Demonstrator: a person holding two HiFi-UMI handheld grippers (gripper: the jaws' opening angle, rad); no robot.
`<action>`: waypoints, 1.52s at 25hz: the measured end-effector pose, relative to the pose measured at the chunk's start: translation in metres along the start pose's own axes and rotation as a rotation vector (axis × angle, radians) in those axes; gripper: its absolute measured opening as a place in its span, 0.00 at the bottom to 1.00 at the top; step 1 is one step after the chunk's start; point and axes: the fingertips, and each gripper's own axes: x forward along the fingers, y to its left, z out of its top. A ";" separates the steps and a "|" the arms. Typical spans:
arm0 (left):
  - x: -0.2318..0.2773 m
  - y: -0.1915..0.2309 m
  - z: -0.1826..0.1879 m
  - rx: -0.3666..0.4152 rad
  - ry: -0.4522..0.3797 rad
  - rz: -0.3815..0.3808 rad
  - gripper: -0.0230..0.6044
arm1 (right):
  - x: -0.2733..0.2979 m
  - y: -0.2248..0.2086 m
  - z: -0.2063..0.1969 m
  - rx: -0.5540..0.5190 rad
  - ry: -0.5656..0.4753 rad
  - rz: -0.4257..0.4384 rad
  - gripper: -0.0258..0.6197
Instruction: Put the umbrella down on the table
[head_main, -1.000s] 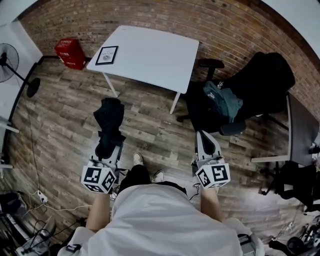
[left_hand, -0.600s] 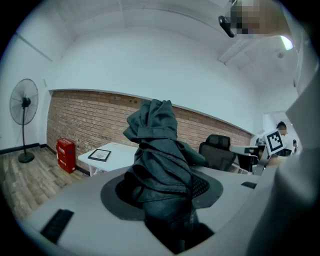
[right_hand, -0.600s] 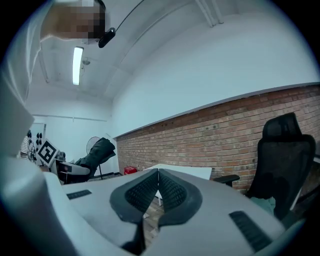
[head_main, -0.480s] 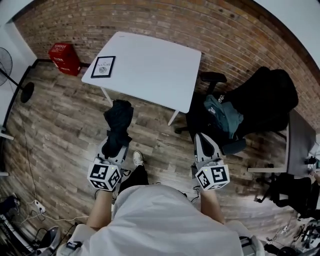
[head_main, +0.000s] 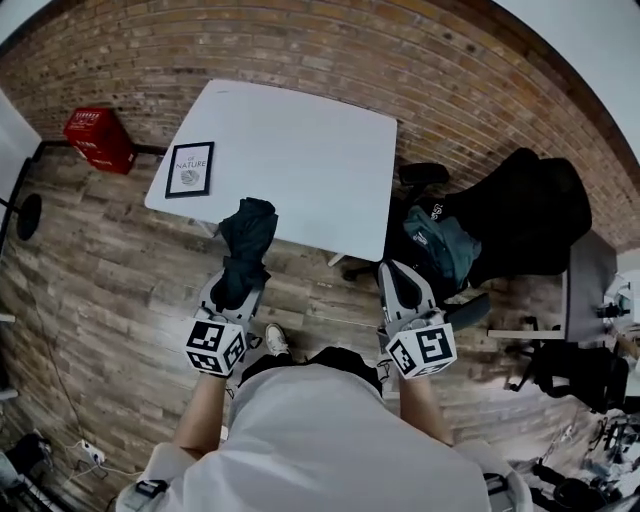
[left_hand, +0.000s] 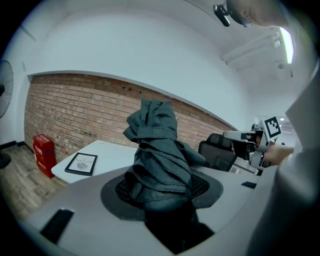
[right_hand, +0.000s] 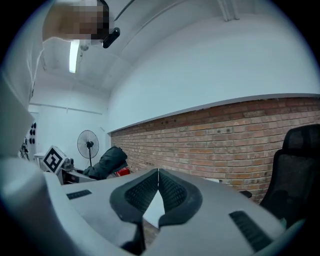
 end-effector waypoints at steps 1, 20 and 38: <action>0.011 0.004 -0.001 -0.016 0.009 -0.012 0.39 | 0.005 -0.004 0.000 0.000 0.007 -0.008 0.07; 0.097 0.031 0.044 -0.026 0.016 0.071 0.40 | 0.120 -0.089 0.027 0.045 -0.066 0.074 0.07; 0.225 0.076 0.039 0.079 0.147 0.138 0.40 | 0.128 -0.117 0.005 0.062 -0.017 0.064 0.07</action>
